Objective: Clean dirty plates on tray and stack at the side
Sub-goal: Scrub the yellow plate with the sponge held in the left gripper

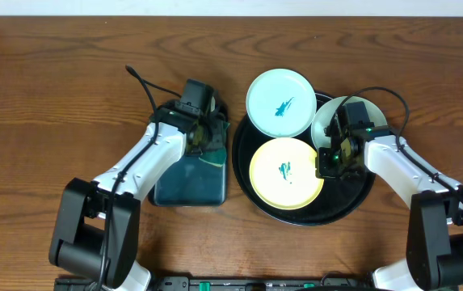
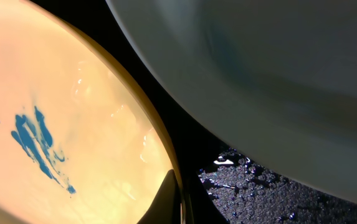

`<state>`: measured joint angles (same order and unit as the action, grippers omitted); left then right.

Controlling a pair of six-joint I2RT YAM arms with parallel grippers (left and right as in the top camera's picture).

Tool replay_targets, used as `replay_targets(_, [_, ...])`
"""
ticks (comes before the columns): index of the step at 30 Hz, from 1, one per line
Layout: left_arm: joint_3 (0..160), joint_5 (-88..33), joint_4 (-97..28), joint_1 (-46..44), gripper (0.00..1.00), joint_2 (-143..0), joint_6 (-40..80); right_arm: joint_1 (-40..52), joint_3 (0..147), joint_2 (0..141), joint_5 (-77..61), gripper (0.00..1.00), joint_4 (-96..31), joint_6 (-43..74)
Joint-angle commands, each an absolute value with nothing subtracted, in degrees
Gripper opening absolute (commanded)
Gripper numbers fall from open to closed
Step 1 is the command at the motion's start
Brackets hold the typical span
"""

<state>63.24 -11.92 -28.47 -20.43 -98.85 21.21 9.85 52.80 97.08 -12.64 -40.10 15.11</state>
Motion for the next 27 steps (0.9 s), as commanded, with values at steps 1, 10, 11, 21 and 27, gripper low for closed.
replay_targets(1, [63.86, -13.13, -26.41, -20.88, 0.07, -99.0, 21.76, 10.24, 53.54, 97.21, -12.47, 0.01, -40.1, 16.29])
replay_targets(10, [64.38, -12.43, -26.52, -20.18, 0.07, -97.25, 21.5, 10.24, 53.54, 97.21, -12.47, 0.01, -40.12, 16.27])
replay_targets(11, [64.69, -12.43, -26.68, -20.12, 0.08, -96.4, 21.3, 10.24, 53.54, 97.21, -12.47, 0.01, -40.12, 16.27])
replay_targets(21, [66.32, -14.52, -26.02, -20.91, 0.08, -87.94, 21.15, 10.24, 53.54, 97.21, -12.49, 0.01, -39.83, 16.29])
replay_targets(27, [67.13, -14.61, -26.52, -25.23, 0.07, -89.21, 23.07, 10.24, 53.54, 97.21, -12.49, 0.01, -39.81, 16.29])
